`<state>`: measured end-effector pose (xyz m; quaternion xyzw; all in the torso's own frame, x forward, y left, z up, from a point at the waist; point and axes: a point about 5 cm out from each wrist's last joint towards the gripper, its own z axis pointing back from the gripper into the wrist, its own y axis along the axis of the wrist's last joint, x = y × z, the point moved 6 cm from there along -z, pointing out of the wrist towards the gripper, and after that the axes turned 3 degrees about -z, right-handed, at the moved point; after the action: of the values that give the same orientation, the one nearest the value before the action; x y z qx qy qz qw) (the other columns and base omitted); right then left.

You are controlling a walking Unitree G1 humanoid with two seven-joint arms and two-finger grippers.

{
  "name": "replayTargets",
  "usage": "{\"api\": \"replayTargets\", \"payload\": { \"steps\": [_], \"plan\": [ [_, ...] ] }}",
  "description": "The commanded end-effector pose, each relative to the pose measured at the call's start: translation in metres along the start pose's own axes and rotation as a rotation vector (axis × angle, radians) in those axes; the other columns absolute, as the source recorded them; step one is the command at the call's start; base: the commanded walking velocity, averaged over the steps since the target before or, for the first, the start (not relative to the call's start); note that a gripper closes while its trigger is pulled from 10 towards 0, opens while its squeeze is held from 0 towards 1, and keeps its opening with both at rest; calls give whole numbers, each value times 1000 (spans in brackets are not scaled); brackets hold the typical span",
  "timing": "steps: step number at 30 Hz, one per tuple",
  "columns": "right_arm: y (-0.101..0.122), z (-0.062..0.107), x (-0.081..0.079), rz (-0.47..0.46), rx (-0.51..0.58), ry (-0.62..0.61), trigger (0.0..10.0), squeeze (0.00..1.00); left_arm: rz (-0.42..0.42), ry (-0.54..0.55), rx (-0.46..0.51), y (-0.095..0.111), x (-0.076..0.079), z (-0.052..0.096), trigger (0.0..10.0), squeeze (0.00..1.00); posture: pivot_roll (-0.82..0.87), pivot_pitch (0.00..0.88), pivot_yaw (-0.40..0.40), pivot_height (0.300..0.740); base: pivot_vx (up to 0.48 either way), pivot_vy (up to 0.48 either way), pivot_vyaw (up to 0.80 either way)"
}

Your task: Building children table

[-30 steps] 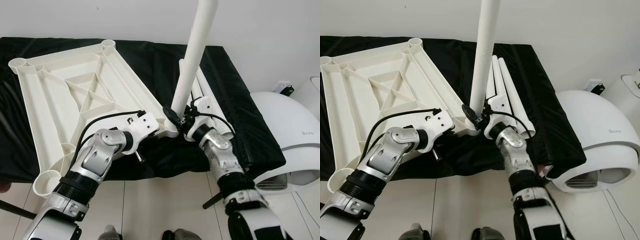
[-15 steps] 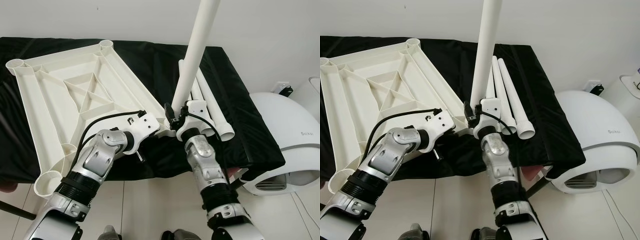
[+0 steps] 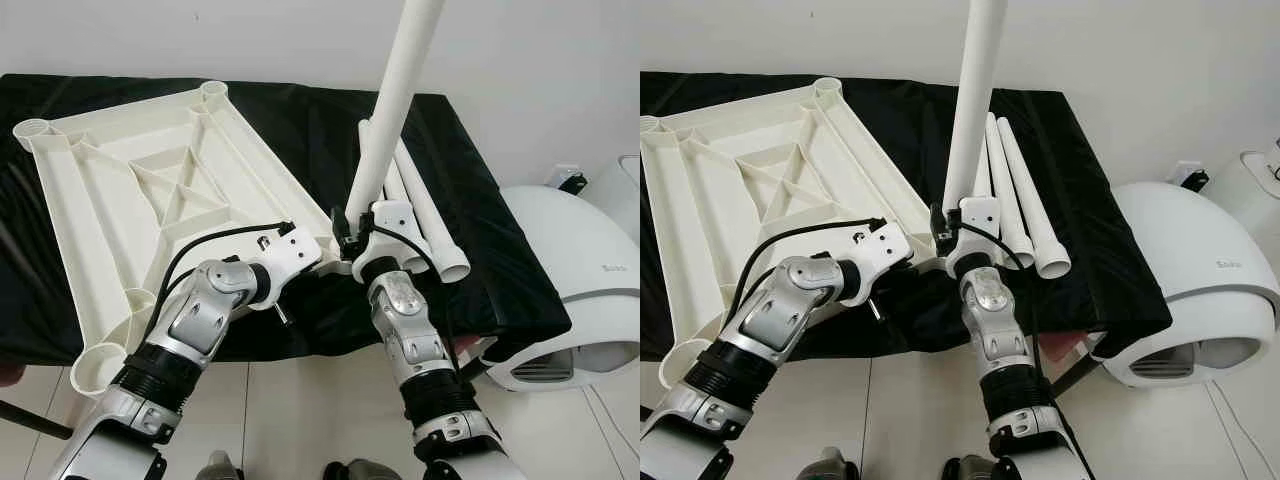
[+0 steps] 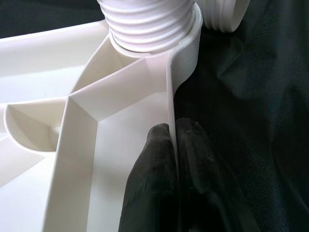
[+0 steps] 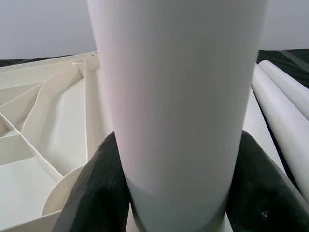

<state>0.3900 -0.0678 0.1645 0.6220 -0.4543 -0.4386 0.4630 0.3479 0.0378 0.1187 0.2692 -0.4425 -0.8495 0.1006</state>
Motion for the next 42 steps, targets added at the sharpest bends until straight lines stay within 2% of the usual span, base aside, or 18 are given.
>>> {"api": "replayTargets", "payload": {
  "steps": [1, 2, 3, 4, 5, 14, 20, 22, 23, 24, 25, 29, 34, 36, 39, 41, 42],
  "plan": [
    [-8, 3, 13, -11, -34, -62, 10000, 0, -15, 18, 4, 1, 1, -1, 10000, 0, 19, 15, -62, 740, 0, 0, 0],
    [-8, 3, 14, -11, -35, -62, 10000, 0, -15, 18, 4, 1, 1, -1, 10000, 0, 19, 15, -62, 740, 0, 0, 0],
    [-8, 3, 14, -13, -38, -61, 10000, 180, -15, 18, 3, 1, 1, -1, 10000, 0, 19, 13, -62, 740, 0, 0, 0],
    [-8, 3, 14, -13, -38, -61, 10000, 180, -15, 18, 3, 1, 1, -1, 10000, 0, 19, 13, -62, 740, 0, 0, 0],
    [-9, 3, 13, -29, -46, -46, 10000, 1000, -15, 18, 4, 1, 1, -1, 10000, 0, 17, 12, -60, 740, 0, 0, 0],
    [-8, 4, 11, -31, -40, -15, 10000, 1000, -18, 16, 3, 1, 0, -1, 10000, 0, 14, 11, -59, 740, 0, 0, 0],
    [-4, 2, 7, -44, -33, 40, 10000, 1000, -17, 26, 3, 3, -5, -1, 10000, 0, 14, 23, -60, 740, 0, 0, 0],
    [1, 0, 5, -37, -25, 92, 10000, 1000, -15, 25, 4, 3, -5, 0, 10000, 0, 13, 38, -60, 740, 0, 0, 0],
    [3, 0, 6, -41, -22, 111, 10000, 231, -14, 24, 4, 3, -5, 0, 10000, 0, 13, 38, -60, 740, 0, 0, 0],
    [3, 0, 6, -41, -22, 111, 10000, 231, -14, 24, 4, 3, -5, 0, 10000, 0, 13, 38, -60, 740, 0, 0, 0],
    [5, -1, 8, -35, -18, 136, 10000, 0, -13, 21, 5, 3, -4, 0, 10000, 0, 10, 39, -55, 740, 0, 0, 0],
    [12, -4, 18, -25, -9, 182, 10000, 0, -19, 13, 5, 4, -3, 0, 10000, 0, 8, 50, -53, 740, 0, 0, 0],
    [14, -5, 20, -22, -7, 226, 10000, 0, -23, 9, 5, 4, -4, 1, 10000, 0, 6, 74, -53, 740, 0, 0, 0],
    [13, -4, 19, -30, -31, 302, 10000, 0, -24, 3, 8, 7, -4, 1, 10000, 0, 6, 98, -48, 740, 0, 0, 0],
    [13, -4, 18, -28, -48, 359, 10000, 0, -28, -8, 14, 10, -3, 1, 10000, 0, 9, 80, -45, 740, 0, 0, 0],
    [11, -2, 13, -29, -69, 453, 10000, 0, -29, -22, 29, 15, 0, -1, 10000, 0, 11, 106, -51, 740, 0, 0, 0],
    [11, -2, 13, -29, -69, 453, 10000, 0, -29, -22, 29, 15, 0, -1, 10000, 0, 11, 106, -51, 740, 0, 0, 0]
  ]
}}
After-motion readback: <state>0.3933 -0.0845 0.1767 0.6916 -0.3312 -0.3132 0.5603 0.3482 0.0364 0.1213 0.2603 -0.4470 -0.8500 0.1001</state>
